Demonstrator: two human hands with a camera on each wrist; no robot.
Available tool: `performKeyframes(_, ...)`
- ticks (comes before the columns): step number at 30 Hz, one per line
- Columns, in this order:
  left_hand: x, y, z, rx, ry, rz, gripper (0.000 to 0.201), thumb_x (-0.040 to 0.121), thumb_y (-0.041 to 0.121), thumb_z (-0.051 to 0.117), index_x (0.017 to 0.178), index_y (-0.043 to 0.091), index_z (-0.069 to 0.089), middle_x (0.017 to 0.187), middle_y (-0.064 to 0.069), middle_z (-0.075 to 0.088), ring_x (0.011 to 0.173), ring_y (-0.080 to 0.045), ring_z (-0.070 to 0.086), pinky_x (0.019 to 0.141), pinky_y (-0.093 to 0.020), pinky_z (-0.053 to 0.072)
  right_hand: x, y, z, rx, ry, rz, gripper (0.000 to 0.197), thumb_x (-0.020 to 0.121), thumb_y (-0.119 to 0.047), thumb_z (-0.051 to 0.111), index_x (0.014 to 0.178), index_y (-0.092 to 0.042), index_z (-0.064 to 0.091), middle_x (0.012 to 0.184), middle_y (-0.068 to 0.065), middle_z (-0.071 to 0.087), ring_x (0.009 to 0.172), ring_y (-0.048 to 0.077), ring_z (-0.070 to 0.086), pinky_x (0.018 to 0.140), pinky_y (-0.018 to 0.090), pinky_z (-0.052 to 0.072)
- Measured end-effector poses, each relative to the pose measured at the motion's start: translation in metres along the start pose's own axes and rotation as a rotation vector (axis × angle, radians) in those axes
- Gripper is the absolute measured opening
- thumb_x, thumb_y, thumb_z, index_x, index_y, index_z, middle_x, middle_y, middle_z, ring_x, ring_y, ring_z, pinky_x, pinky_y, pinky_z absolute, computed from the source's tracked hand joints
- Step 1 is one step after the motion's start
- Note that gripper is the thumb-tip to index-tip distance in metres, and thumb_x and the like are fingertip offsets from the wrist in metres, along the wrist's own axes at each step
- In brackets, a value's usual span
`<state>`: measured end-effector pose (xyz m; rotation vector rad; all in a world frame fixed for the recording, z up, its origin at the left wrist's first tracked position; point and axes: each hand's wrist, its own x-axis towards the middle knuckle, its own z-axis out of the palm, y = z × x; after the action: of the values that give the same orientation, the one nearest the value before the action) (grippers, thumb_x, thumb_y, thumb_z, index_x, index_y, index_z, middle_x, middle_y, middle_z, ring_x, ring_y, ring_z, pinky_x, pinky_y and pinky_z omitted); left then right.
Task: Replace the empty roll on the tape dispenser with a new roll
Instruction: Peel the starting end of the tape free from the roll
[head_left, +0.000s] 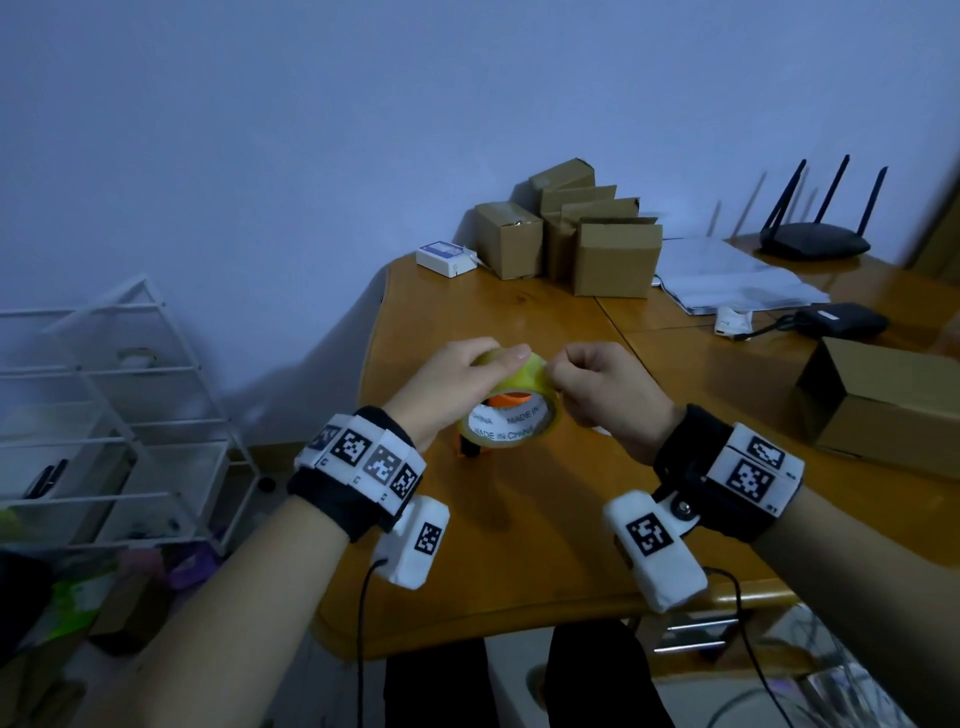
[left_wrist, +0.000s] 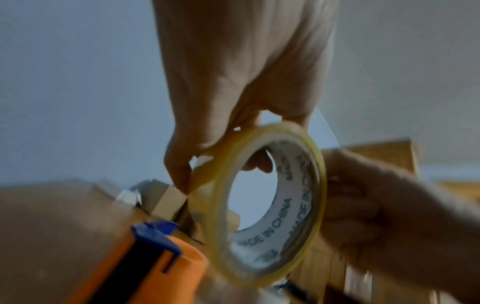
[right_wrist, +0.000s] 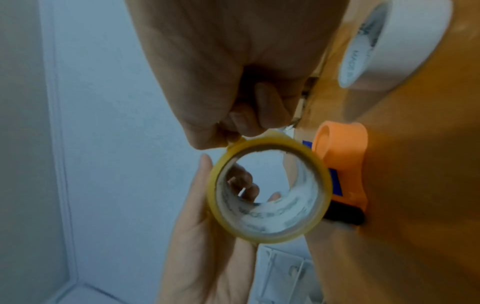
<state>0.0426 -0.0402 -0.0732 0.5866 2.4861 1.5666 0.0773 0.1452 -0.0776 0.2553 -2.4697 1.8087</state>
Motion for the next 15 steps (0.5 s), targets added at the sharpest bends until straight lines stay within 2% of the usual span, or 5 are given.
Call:
performKeyframes(3, -0.0007, -0.0040, 0.0016, -0.265, -0.056, -0.052, 0.044, 0.097, 0.038, 0.057, 0.104, -0.006, 0.058, 0.096, -0.024, 0.065, 0.089, -0.030, 0.065, 0.087, -0.044, 0.048, -0.0021, 0.0047, 0.0016, 0.135, -0.028, -0.008, 0.023, 0.098, -0.009, 0.049, 0.075, -0.006, 0.049, 0.051, -0.002, 0.030, 0.043, 0.011, 0.023, 0.043, 0.023, 0.023)
performKeyframes(6, -0.0017, -0.0096, 0.0011, -0.427, -0.116, -0.104, 0.034, 0.099, 0.027, 0.055, 0.109, -0.005, 0.057, 0.101, -0.022, 0.059, 0.095, -0.032, 0.059, 0.091, -0.043, 0.045, -0.0054, 0.0084, 0.0031, 0.301, -0.038, 0.024, 0.031, 0.098, -0.005, 0.048, 0.068, -0.010, 0.044, 0.053, -0.001, 0.026, 0.043, 0.011, 0.021, 0.043, 0.024, 0.019)
performKeyframes(9, -0.0064, -0.0063, 0.0006, -0.530, -0.135, -0.095, 0.021, 0.100, 0.021, 0.052, 0.106, 0.001, 0.057, 0.096, -0.019, 0.061, 0.091, -0.029, 0.061, 0.087, -0.036, 0.049, -0.0071, 0.0076, 0.0032, 0.479, -0.026, 0.036, 0.038, 0.097, -0.002, 0.047, 0.061, -0.015, 0.047, 0.053, -0.001, 0.026, 0.043, 0.010, 0.023, 0.044, 0.026, 0.016)
performKeyframes(13, -0.0077, -0.0066, 0.0000, -0.648, -0.127, -0.080, 0.044, 0.097, 0.022, 0.056, 0.124, -0.012, 0.050, 0.109, -0.024, 0.058, 0.102, -0.033, 0.058, 0.098, -0.043, 0.046, -0.0061, 0.0015, 0.0024, 0.676, 0.009, 0.048, 0.026, 0.097, 0.000, 0.044, 0.075, -0.003, 0.056, 0.054, 0.000, 0.028, 0.039, 0.006, 0.027, 0.035, 0.018, 0.020)
performKeyframes(15, -0.0073, -0.0071, 0.0008, -0.678, -0.132, -0.078, 0.048, 0.097, 0.022, 0.054, 0.127, -0.015, 0.047, 0.112, -0.025, 0.057, 0.102, -0.032, 0.060, 0.096, -0.041, 0.049, -0.0049, -0.0001, 0.0014, 0.776, 0.009, 0.056, 0.024, 0.097, -0.001, 0.043, 0.077, -0.001, 0.057, 0.060, 0.003, 0.026, 0.038, 0.005, 0.028, 0.032, 0.015, 0.022)
